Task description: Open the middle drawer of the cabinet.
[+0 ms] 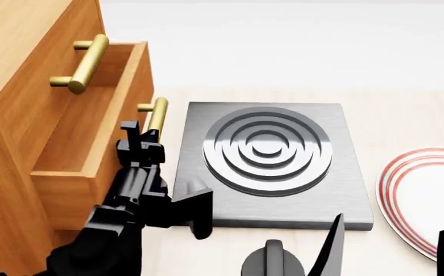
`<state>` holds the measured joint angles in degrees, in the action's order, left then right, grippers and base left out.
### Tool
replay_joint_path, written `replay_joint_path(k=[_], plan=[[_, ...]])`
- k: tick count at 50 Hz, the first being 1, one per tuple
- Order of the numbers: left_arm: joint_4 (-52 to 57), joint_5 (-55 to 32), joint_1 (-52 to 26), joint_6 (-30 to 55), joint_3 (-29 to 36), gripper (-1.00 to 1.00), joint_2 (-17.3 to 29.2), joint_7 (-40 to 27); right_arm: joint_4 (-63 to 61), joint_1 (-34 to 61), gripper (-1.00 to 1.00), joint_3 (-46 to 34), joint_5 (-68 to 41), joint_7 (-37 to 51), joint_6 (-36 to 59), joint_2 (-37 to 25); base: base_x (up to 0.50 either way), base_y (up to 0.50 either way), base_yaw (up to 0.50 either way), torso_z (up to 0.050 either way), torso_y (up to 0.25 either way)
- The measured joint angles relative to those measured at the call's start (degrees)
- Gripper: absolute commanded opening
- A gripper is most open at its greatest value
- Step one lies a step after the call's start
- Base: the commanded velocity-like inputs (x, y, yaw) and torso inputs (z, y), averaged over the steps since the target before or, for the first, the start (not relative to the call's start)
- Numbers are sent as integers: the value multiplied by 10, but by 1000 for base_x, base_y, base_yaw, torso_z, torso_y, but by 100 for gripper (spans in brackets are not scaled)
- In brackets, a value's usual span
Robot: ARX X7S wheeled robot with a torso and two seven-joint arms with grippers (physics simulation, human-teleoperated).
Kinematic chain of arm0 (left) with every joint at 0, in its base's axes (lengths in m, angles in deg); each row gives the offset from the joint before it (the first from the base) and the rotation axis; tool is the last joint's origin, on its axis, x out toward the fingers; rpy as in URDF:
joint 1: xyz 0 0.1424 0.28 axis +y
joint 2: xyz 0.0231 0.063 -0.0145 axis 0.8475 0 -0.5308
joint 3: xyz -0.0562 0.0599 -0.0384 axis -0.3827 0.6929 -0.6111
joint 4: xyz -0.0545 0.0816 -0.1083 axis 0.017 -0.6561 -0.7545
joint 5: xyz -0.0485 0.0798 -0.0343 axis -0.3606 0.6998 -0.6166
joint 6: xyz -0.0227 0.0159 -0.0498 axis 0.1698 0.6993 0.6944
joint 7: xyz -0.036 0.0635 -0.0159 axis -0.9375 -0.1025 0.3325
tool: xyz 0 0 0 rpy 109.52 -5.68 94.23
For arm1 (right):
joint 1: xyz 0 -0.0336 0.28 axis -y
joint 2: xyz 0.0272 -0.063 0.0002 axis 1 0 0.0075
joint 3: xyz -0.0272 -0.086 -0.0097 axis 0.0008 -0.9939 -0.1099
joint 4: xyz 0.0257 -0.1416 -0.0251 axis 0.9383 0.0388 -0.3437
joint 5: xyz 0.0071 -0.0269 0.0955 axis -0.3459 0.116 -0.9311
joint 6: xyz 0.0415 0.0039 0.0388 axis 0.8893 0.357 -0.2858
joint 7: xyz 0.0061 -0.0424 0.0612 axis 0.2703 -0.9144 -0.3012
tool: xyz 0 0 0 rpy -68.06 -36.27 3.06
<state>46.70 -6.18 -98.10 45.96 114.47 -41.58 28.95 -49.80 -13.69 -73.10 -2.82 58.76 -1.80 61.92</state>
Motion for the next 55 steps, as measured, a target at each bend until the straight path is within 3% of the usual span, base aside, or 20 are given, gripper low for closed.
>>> replay_joint_path(k=[55], plan=[[123,57,22,19,3,-100,3,25,-3,-3,100,-4,-5,10,-8,-12,0,0,0,1,4]])
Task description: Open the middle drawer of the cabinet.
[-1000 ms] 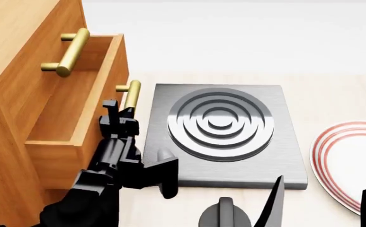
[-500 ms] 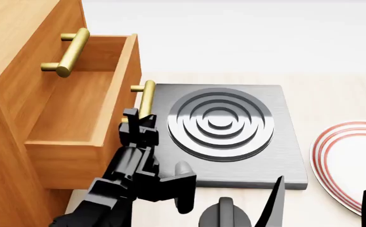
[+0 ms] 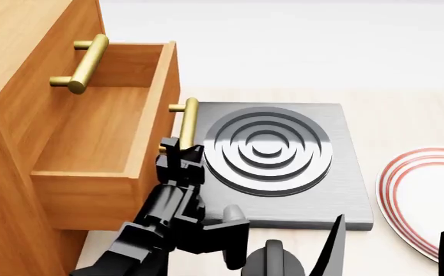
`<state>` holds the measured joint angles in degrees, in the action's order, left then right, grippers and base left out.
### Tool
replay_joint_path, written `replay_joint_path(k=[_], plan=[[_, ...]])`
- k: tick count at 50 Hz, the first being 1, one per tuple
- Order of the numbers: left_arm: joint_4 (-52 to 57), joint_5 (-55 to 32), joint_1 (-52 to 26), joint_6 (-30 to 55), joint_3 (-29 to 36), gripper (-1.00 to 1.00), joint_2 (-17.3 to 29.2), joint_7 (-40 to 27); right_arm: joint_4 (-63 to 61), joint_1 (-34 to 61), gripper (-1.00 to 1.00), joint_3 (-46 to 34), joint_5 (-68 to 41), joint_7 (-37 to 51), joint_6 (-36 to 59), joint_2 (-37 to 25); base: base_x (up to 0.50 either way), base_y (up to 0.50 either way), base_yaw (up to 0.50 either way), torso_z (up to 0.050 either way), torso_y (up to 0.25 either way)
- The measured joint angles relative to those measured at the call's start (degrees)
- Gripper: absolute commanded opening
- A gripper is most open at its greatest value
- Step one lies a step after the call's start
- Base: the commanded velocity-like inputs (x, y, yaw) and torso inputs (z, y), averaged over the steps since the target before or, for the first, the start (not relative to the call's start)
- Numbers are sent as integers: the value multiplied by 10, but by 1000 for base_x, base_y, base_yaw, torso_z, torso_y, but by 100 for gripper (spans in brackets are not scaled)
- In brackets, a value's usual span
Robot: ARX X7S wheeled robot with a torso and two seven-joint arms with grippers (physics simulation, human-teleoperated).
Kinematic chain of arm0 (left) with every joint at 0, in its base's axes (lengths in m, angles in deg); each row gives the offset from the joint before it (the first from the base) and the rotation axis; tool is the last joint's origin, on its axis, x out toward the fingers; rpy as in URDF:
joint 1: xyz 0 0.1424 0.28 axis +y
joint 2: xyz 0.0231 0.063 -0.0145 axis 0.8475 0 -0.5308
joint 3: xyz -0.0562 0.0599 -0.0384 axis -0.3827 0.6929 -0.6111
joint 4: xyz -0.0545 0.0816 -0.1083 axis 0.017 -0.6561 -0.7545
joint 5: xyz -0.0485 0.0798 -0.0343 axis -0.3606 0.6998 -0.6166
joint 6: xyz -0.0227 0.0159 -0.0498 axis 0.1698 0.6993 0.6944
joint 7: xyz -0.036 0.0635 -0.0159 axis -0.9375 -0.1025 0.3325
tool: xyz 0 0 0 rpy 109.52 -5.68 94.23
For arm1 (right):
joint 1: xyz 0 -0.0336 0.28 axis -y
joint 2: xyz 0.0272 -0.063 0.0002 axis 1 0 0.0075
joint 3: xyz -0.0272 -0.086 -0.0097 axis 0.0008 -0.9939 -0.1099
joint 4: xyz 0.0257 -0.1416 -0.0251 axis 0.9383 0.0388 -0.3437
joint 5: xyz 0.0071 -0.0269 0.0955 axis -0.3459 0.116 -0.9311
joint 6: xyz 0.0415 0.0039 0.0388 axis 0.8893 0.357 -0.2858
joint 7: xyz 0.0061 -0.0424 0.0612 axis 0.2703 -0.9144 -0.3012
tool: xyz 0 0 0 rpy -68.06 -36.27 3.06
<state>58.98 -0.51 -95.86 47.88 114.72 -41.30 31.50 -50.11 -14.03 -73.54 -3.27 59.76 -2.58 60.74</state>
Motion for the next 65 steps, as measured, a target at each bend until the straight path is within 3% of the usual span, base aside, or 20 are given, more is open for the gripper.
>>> replay_joint_path(k=[19,20,25,43,54,65], plan=[[53,63,-6,-34,5,-100,-21,-68,0,4,100,-4,-2,5,3,-4,0,0,0,0,1],[54,61,-8,-35,5,100,-21,-73,0,4,100,-4,-1,5,3,-4,0,0,0,0,0],[56,20,-21,-39,3,100,-23,-108,0,6,100,-6,-1,6,4,-5,0,0,0,0,0],[11,-261,-141,-107,-10,100,-25,-232,1,8,100,-11,1,9,4,-7,0,0,0,0,0],[-7,-457,-222,-151,-16,100,-25,-238,2,6,100,-12,0,10,1,-9,0,0,0,0,0],[-31,-683,-308,-167,-15,100,-26,-203,2,4,100,-10,-2,12,-2,-12,0,0,0,0,0]])
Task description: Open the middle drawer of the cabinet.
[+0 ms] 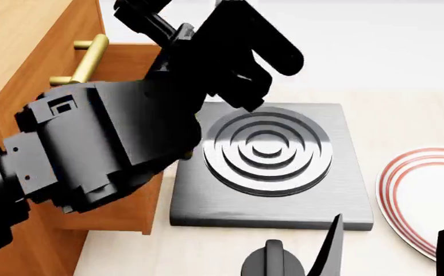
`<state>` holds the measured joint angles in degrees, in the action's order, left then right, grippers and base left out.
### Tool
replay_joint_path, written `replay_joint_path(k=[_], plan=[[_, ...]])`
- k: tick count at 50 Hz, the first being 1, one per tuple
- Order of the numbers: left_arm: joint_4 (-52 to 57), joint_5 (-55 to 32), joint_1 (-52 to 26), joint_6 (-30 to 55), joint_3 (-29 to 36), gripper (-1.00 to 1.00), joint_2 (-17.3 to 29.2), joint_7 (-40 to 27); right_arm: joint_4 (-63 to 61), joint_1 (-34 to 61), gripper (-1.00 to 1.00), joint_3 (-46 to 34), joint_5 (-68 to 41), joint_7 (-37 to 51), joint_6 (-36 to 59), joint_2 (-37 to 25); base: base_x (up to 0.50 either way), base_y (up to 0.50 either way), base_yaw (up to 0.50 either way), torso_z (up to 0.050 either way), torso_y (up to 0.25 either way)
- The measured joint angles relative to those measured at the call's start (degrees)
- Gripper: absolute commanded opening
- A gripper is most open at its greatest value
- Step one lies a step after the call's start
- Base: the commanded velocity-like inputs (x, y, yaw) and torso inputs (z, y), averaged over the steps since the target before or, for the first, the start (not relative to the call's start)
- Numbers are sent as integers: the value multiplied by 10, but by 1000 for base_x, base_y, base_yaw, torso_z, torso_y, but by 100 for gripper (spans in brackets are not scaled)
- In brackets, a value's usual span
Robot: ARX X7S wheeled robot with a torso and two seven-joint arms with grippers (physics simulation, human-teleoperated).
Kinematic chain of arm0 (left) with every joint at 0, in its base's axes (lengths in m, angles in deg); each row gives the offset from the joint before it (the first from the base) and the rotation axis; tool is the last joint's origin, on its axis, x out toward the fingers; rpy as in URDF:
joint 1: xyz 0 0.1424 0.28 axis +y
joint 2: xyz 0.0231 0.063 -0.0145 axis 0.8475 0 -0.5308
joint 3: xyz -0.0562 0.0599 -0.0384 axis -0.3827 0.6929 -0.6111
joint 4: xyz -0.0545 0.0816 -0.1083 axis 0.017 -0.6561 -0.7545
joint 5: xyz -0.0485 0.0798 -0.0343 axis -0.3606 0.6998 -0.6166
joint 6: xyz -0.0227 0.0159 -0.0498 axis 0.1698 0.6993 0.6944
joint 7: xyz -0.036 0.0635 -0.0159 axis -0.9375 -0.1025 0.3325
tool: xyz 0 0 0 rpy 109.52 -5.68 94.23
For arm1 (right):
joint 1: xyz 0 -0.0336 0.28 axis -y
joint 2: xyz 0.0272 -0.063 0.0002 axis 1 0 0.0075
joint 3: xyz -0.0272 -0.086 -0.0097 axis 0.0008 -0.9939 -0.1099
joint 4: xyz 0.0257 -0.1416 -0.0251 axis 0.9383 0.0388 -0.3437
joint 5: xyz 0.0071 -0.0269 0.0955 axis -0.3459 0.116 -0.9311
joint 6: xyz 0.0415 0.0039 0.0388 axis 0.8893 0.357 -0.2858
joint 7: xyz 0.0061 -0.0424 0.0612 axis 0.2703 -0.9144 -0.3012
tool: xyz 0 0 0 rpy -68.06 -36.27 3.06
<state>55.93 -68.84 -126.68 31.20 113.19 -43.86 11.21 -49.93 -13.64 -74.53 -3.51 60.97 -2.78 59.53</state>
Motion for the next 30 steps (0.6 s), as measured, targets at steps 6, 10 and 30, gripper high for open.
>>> replay_joint_path(k=[6,10,30], plan=[[-26,-129,-41,9,3,100,0,25,0,0,100,1,-3,2,1,-2,0,0,0,0,0],[-46,-209,-62,13,6,100,0,33,1,0,100,2,-5,3,1,-3,0,0,0,0,0],[-127,-488,-98,5,21,100,0,41,6,1,100,7,-16,7,-3,-6,0,0,0,0,0]])
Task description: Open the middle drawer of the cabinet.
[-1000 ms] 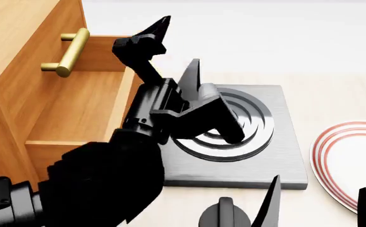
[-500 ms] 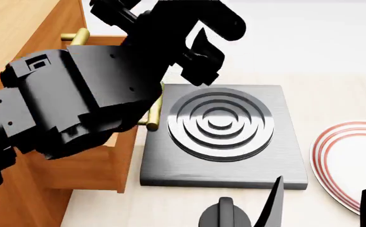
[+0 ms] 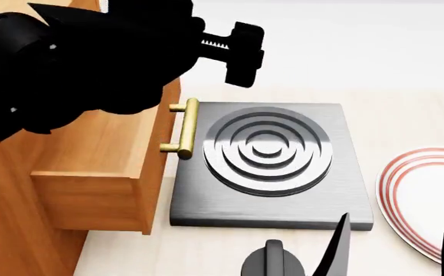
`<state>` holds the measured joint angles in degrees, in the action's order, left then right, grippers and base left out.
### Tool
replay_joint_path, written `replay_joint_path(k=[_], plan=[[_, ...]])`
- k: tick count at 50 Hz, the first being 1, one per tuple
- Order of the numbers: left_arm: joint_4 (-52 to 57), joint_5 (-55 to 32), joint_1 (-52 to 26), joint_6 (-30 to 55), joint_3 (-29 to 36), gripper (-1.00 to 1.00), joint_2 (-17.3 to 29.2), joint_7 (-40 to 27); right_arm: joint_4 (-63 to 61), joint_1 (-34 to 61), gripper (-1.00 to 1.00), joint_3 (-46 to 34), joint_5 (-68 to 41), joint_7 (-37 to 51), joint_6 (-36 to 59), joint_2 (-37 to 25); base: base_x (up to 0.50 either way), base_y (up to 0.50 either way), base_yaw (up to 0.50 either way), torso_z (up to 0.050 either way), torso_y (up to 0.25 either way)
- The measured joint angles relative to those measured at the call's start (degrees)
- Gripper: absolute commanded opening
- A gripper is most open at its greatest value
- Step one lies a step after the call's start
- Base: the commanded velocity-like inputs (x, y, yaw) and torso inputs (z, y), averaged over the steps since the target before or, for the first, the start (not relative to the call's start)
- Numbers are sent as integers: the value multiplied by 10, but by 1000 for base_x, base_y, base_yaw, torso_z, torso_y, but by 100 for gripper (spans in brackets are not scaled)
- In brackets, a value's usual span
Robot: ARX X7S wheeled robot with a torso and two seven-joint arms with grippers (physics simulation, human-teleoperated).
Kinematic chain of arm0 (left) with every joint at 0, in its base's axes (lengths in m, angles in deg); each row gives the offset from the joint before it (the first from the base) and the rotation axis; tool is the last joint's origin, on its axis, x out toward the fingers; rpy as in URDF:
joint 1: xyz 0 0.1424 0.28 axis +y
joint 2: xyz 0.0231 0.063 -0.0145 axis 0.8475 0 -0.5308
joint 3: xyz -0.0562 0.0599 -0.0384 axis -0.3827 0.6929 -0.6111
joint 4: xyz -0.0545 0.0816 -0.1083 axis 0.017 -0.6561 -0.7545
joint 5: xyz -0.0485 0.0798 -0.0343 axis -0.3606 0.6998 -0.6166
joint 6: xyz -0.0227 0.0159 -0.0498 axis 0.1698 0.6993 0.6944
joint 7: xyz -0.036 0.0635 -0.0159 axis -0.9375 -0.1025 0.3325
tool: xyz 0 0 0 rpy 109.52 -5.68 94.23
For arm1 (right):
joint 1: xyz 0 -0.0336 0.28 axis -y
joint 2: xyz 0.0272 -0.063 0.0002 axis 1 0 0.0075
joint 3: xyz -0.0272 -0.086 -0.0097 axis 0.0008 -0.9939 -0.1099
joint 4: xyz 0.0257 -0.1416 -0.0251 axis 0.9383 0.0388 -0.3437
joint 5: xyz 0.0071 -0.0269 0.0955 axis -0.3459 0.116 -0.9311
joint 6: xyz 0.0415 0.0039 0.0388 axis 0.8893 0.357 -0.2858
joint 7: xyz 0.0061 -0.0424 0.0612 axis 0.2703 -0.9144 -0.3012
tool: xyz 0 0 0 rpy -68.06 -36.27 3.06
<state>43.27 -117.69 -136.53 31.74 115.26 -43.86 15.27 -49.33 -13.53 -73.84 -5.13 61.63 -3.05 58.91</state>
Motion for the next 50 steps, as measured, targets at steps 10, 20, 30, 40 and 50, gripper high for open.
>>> replay_joint_path(k=[10,20,30,40,50], plan=[[-28,-107,6,-4,7,100,0,-35,2,-1,100,0,-1,1,-3,-1,0,0,0,0,0],[-46,-168,18,-16,11,100,0,-94,3,-3,100,-1,-1,3,-7,-1,0,0,0,0,0],[-58,-187,26,-19,13,100,0,-145,3,-4,100,-2,-2,5,-8,-2,0,0,0,0,0],[-57,-178,34,-6,14,100,0,-148,4,-3,100,-3,-2,7,-8,-3,0,0,0,0,0],[-53,-161,49,6,13,100,0,-137,2,-2,100,-3,-4,9,-7,-5,0,0,0,0,0]])
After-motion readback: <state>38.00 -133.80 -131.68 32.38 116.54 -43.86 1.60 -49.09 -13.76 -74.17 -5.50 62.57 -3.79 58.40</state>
